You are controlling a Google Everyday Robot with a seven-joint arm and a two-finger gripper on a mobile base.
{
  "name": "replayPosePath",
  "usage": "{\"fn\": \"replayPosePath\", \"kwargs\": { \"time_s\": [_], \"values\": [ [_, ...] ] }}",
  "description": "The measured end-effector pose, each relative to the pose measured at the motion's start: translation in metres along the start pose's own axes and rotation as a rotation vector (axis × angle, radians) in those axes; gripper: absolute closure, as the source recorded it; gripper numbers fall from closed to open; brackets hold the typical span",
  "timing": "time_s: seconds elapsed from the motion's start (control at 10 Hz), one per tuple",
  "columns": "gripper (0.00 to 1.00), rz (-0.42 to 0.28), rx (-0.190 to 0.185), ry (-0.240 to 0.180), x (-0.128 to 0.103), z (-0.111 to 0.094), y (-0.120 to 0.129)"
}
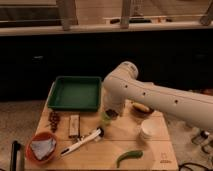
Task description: Stack cups into tray
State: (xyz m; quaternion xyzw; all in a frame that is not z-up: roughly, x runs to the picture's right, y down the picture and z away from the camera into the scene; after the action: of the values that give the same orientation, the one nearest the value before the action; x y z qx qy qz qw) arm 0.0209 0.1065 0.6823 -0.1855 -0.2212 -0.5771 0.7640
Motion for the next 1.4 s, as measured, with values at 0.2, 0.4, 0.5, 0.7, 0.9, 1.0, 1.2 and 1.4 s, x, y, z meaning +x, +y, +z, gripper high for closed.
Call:
{"fn": "replayPosePath", "kwargs": {
  "time_s": [0.2, 0.4, 0.5, 0.7, 0.9, 1.0, 1.2, 1.4],
  "values": [
    [1.00, -0.012, -0.003, -0.002, 0.004, 0.003, -0.007],
    [1.00, -0.022, -0.004, -0.008, 0.010, 0.009, -0.012],
    [1.00, -0.027, -0.005, -0.012, 0.013, 0.011, -0.015],
    [1.00, -0.037, -0.004, -0.023, 0.018, 0.018, -0.022],
    [1.00, -0.041, -0.010, -0.038, 0.022, 0.025, -0.023],
    [1.00, -0.047, -0.010, -0.047, 0.023, 0.030, -0.025],
    [1.00, -0.052, -0.011, -0.065, 0.025, 0.041, -0.026],
    [1.00, -0.060, -0.013, -0.079, 0.026, 0.054, -0.026]
  ]
}}
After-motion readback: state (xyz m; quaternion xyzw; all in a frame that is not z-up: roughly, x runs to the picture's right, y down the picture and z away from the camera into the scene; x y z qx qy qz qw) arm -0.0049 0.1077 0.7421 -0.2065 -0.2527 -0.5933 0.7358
